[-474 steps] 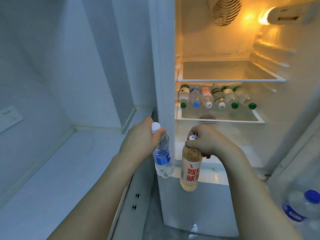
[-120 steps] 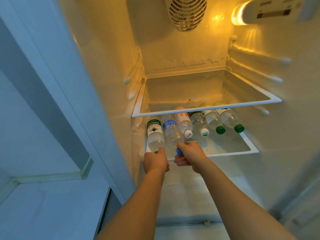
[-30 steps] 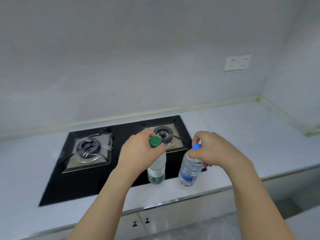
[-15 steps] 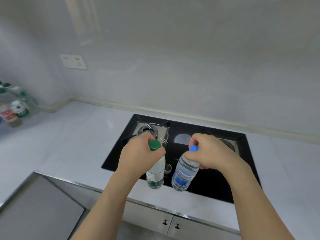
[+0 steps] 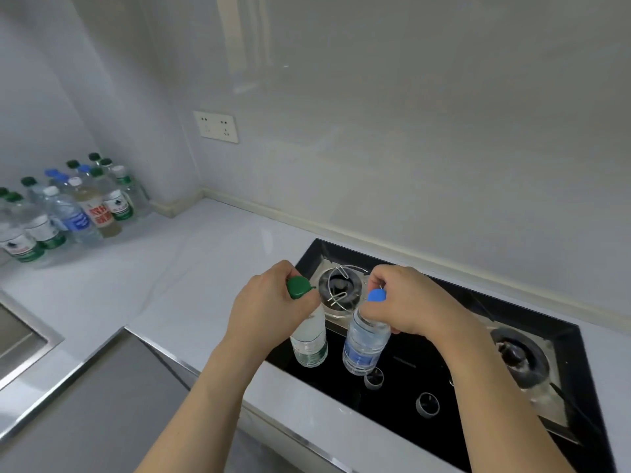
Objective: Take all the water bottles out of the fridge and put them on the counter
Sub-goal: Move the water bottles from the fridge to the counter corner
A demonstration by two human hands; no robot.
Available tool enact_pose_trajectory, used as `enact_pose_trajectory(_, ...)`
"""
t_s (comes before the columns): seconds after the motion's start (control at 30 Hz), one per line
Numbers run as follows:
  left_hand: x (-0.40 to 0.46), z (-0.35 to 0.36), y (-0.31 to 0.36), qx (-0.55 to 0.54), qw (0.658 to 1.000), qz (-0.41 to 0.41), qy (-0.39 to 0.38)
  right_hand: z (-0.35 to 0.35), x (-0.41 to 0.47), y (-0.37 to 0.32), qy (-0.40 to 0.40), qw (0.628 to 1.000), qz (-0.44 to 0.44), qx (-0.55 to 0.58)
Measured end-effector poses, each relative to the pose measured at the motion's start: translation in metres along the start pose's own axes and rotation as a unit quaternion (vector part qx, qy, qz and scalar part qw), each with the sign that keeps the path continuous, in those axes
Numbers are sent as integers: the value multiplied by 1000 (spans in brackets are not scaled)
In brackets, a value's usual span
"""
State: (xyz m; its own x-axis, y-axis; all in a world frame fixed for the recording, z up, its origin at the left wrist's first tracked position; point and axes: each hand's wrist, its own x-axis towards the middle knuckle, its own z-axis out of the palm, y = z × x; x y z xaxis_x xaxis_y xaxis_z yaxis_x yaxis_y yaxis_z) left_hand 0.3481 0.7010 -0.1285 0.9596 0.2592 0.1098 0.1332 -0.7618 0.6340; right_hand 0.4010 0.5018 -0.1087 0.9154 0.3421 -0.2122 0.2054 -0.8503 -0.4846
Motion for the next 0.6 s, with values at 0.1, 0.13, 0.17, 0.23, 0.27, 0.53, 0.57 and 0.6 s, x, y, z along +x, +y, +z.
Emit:
enact_pose_trajectory(0.1, 17, -12, -19, -5, 1000, 4, 0, 7, 19, -20, 10, 1000, -1, 12)
enact_pose_trajectory(0.13, 20, -16, -22, -7, 1000, 5, -1, 9, 22, -25, 11, 1000, 0, 14)
enact_pose_trajectory(0.17, 28, -24, -32, -5, 1000, 12, -2, 14, 29, -37, 14, 1000, 1, 18)
enact_pose_trajectory(0.23, 37, -37, -43, -2, 1000, 19, -7, 19, 38, -53, 18, 1000, 3, 16)
enact_pose_trajectory(0.27, 42, -45, -49, -1, 1000, 22, -8, 22, 42, -62, 18, 1000, 5, 18)
enact_pose_trajectory(0.53, 78, -110, -117, -2, 1000, 24, -5, 47, 78, -147, 17, 999, 19, 40)
enact_pose_trajectory(0.57, 83, -118, -129, -2, 1000, 23, -5, 53, 84, -160, 19, 999, 17, 42)
enact_pose_trajectory(0.6, 87, -126, -143, -3, 1000, 21, -6, 59, 91, -174, 19, 999, 19, 41)
